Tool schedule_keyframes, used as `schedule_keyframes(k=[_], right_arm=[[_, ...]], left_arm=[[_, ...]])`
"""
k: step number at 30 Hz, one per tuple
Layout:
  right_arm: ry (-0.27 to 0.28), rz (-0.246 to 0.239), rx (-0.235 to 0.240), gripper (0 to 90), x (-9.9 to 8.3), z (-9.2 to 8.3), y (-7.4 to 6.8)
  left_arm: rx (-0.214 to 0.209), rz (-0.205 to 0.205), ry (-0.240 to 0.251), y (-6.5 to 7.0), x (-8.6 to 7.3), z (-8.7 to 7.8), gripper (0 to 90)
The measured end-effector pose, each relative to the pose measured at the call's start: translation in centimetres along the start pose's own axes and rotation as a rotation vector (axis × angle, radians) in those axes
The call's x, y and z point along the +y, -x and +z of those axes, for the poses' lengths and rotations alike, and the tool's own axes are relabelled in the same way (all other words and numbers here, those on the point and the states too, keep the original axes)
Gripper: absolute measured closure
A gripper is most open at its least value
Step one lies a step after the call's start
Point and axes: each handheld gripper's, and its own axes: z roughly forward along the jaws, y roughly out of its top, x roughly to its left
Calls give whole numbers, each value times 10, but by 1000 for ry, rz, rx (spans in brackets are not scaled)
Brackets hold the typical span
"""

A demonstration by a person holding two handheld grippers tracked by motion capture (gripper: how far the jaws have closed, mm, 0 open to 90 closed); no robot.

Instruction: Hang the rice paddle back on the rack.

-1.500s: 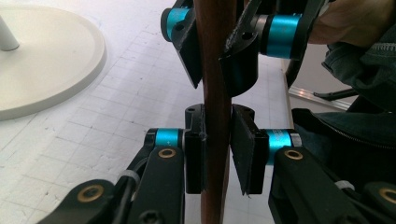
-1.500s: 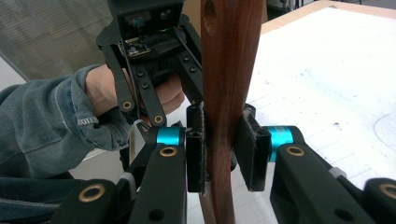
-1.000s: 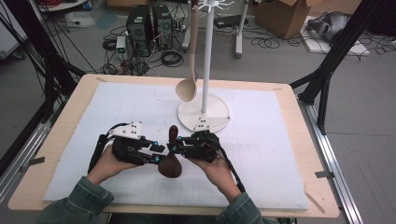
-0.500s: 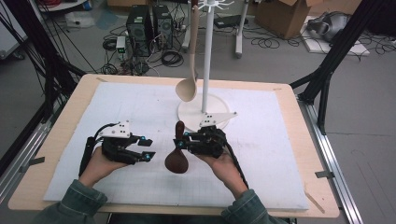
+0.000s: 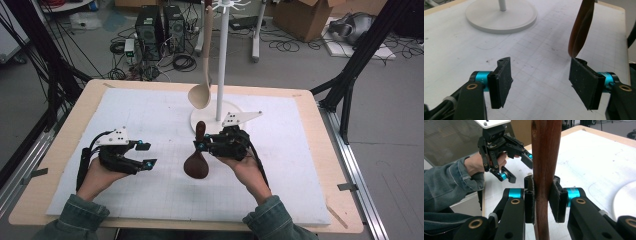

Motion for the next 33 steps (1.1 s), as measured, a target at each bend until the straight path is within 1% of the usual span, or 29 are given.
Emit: schedule_keyframes(k=[2, 3, 4, 5, 7, 8, 12, 13, 16, 20, 25, 29, 31, 33], right_arm=[[-1, -6, 1, 767, 3, -2, 2], [-2, -5, -4, 767, 5, -4, 3], [-3, -10, -4, 767, 7, -6, 4], [0, -16, -11, 767, 11, -8, 5], [3, -14, -14, 767, 16, -11, 6], [1, -19, -16, 767, 18, -12, 7], [5, -27, -23, 767, 29, -16, 12], [4, -28, -24, 768, 30, -17, 12], [11, -36, -33, 767, 37, -20, 14], [13, -48, -47, 767, 45, -24, 17], [19, -58, -46, 767, 55, -29, 17], [15, -71, -51, 767, 64, -32, 19], [21, -72, -48, 767, 68, -34, 20], [28, -79, -51, 767, 72, -37, 21]], left_arm=[[21, -2, -2, -2, -2, -2, 324], [23, -2, -3, -3, -3, -2, 314], [38, -9, -5, -3, -5, -3, 299], [42, -14, -6, -4, -6, -3, 276], [45, -15, -12, -5, -8, -4, 265], [55, -16, -12, -5, -8, -4, 251], [69, -5, -16, -6, -9, -7, 217], [74, -14, -15, -6, -10, -6, 211], [80, -18, -20, -8, -12, -6, 180], [85, -23, -19, -8, -13, -7, 162], [98, -14, -14, -8, -13, -9, 144], [108, -15, -10, -7, -13, -10, 132], [112, -12, -13, -8, -13, -10, 123], [114, -19, -8, -8, -14, -10, 116]])
